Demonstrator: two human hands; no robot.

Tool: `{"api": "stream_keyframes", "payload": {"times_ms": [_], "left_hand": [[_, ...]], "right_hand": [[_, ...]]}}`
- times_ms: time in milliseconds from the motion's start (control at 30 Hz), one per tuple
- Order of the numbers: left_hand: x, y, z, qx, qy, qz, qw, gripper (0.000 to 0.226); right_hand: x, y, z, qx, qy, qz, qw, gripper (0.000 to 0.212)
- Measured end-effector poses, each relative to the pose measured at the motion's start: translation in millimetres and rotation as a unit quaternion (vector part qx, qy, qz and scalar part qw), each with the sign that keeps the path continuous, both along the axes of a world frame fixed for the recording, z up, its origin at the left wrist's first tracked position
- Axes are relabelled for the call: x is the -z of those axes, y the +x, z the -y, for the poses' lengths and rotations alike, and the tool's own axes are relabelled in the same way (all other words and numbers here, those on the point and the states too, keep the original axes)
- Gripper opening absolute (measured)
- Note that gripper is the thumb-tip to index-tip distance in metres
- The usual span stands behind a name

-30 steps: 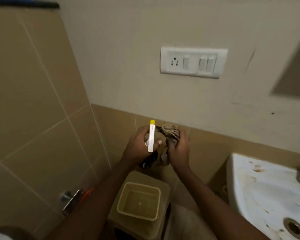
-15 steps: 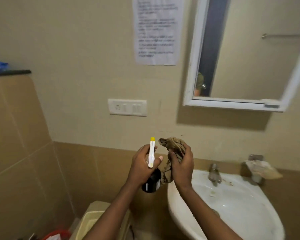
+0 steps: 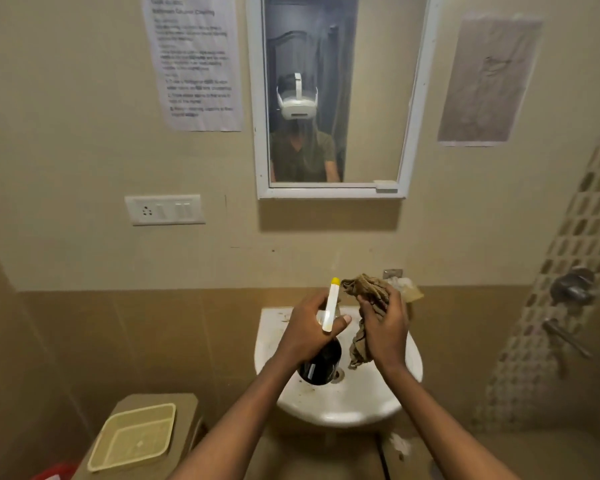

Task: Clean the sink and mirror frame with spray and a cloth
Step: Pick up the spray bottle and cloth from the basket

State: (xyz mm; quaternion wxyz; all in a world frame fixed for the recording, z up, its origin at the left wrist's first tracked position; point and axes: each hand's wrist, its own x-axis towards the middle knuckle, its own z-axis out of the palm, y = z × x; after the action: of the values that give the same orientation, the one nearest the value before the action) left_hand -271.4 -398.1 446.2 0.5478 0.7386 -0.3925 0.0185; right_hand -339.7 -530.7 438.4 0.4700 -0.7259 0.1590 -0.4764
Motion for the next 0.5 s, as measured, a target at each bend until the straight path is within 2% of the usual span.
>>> {"api": "stream_keyframes", "payload": {"times_ms": [233, 500], "left_hand": [[12.3, -19.5, 41.1, 0.019, 0.013, -0.040, 0.999, 0.049], [24.7, -3.3, 69.6, 0.025, 0.024, -0.056, 0.998, 0.047]], "right_hand": [[6.5, -25.7, 48.7, 0.058, 0.018, -0.020, 0.998, 0.037], [19.4, -15.2, 76.4, 0.062, 0.017, -0.048, 0.997, 0.038]]}}
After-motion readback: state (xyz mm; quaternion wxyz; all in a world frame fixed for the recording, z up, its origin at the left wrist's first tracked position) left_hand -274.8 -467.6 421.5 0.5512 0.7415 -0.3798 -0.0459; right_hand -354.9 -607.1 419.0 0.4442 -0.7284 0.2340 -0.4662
